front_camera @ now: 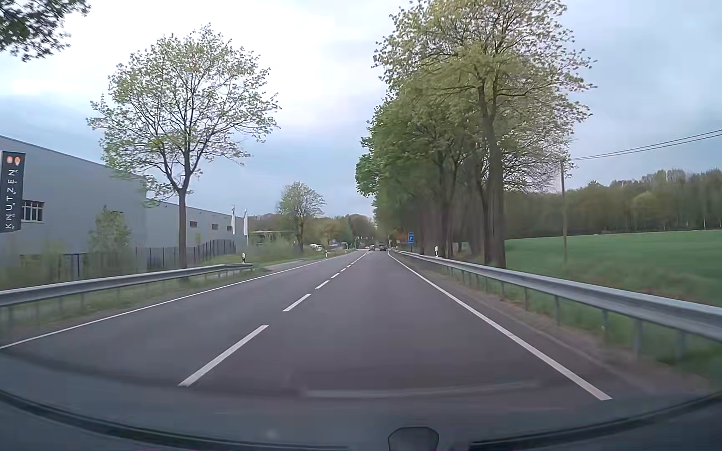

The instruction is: Follow the waypoints while adhering to traffic rules and regulations

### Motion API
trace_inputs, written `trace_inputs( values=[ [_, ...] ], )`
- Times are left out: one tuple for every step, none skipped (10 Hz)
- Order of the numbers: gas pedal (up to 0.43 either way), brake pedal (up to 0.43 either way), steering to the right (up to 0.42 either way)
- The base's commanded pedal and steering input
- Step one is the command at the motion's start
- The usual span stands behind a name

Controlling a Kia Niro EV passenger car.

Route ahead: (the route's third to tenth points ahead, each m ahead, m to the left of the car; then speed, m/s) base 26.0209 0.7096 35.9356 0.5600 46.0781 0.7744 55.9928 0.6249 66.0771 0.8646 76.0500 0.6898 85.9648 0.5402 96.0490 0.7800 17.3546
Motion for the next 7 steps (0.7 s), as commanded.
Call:
trace_inputs(
  values=[
    [0.0, 0.061, -0.001],
    [0.0, 0.049, -0.002],
    [0.0, 0.043, -0.002],
    [0.0, 0.0, -0.002],
    [0.0, 0.0, -0.001],
    [0.0, 0.0, -0.001],
    [0.0, 0.0, -0.002]
  ],
)
